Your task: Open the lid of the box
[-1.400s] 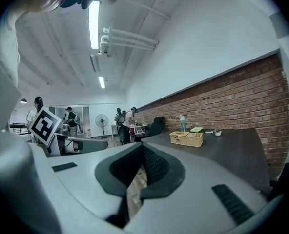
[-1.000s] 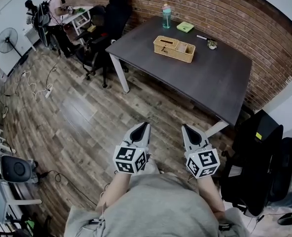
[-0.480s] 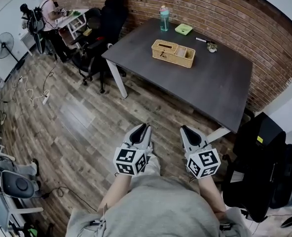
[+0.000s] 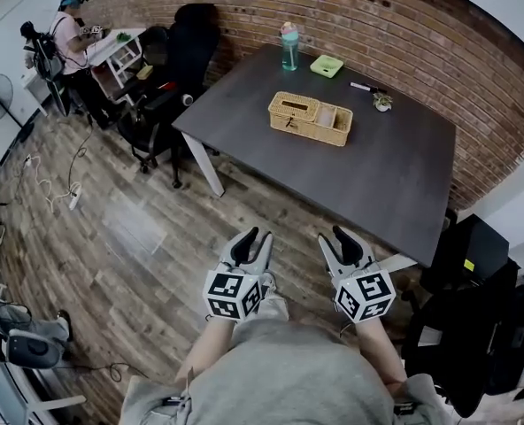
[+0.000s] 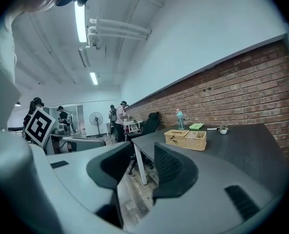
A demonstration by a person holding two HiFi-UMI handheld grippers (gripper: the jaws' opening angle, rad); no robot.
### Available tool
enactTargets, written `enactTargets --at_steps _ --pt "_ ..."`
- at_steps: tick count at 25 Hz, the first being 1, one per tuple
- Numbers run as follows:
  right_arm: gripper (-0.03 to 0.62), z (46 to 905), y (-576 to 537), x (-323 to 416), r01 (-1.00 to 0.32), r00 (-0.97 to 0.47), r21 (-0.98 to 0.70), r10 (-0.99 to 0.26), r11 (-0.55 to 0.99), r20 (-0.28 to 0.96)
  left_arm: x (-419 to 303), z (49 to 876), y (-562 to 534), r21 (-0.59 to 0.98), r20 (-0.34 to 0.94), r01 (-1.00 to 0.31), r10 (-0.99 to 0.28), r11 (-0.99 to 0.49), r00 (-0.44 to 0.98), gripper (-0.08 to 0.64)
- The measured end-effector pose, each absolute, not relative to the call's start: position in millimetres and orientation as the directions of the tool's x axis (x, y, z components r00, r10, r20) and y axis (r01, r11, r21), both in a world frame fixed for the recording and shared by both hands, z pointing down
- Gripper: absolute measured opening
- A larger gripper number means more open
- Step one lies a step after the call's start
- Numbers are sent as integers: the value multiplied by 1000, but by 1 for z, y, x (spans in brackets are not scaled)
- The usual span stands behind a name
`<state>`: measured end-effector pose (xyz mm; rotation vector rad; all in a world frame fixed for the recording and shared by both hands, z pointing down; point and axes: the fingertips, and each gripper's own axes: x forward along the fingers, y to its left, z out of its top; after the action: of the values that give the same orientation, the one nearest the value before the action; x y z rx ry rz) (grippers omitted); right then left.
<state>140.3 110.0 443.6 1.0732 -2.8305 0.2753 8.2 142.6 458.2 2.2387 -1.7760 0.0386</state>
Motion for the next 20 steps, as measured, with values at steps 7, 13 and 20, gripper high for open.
enactTargets --at_steps 7,13,20 --pt "186 438 51 111 -683 -731 -153 -665 715 153 -20 450 80 205 188 -950 -943 -237 276 120" --pt "190 436 3 80 -696 -718 -152 -680 702 148 -50 449 32 220 186 -940 -935 -261 303 120" --pt "193 435 -43 51 -719 -695 -136 -703 681 151 -77 449 -16 234 180 -927 -924 -292 336 120"
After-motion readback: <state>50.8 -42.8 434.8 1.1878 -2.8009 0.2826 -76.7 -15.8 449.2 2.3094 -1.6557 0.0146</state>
